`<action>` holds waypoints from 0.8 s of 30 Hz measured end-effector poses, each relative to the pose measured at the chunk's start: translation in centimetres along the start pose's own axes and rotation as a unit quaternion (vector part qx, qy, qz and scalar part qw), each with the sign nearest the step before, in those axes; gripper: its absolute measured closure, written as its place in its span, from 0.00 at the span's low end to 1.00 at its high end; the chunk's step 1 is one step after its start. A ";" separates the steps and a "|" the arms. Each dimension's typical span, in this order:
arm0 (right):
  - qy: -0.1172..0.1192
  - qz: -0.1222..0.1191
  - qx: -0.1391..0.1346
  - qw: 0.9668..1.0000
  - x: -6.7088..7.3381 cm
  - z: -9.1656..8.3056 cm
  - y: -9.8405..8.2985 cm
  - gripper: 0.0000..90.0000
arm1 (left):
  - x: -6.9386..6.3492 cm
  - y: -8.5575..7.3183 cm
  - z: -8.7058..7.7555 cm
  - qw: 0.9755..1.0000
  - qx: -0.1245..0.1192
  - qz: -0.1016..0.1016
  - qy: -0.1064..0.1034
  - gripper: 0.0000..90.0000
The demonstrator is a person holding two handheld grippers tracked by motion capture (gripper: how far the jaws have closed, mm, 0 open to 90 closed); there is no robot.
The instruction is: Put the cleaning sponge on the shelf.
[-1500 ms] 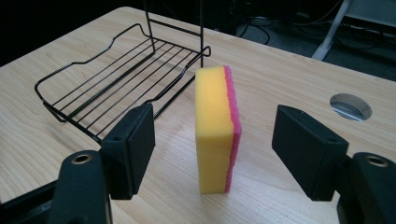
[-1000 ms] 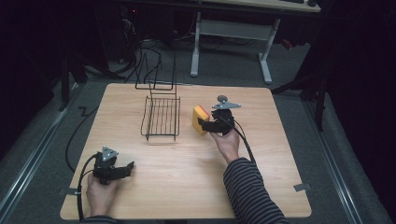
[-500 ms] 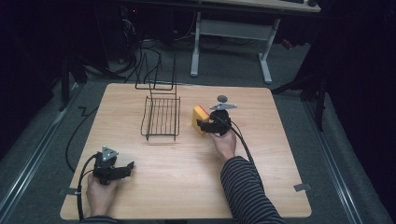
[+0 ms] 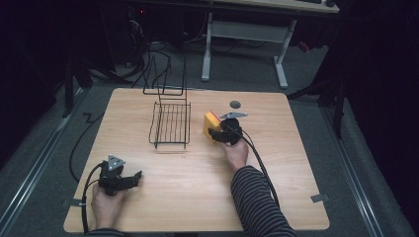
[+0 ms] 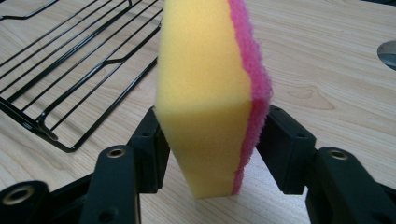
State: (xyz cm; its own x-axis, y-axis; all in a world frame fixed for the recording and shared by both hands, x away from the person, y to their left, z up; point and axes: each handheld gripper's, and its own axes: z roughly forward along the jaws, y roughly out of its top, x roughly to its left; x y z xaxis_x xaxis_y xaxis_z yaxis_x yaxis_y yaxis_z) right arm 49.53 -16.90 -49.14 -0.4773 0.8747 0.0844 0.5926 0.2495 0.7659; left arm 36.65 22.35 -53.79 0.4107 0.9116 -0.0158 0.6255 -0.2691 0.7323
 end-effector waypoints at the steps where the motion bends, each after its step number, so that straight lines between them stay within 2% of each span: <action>1: -0.001 0.000 0.001 1.000 0.0 0.0 0.0 0.55 | 0.0 0.0 0.0 1.000 0.000 0.000 0.000 0.19; 8: 0.004 -0.006 -0.001 1.000 0.0 0.1 -0.3 0.66 | 0.0 0.0 0.0 1.000 0.000 0.000 0.000 0.19; 19: 0.006 -0.009 0.000 1.000 -0.3 -0.4 -0.3 0.67 | 0.0 0.0 0.0 1.000 0.000 0.000 0.000 0.19; 24: 0.011 -0.011 -0.010 1.000 -0.5 -1.1 0.0 0.67 | 0.0 0.0 0.0 1.000 0.000 0.000 0.000 0.19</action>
State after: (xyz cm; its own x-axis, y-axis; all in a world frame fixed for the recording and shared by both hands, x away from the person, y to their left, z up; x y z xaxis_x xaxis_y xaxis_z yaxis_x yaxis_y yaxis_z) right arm 49.01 -17.80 -48.46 -0.5043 0.8598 0.0800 0.5684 0.2608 0.7804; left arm 36.65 22.35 -53.79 0.4107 0.9116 -0.0156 0.6256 -0.2693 0.7322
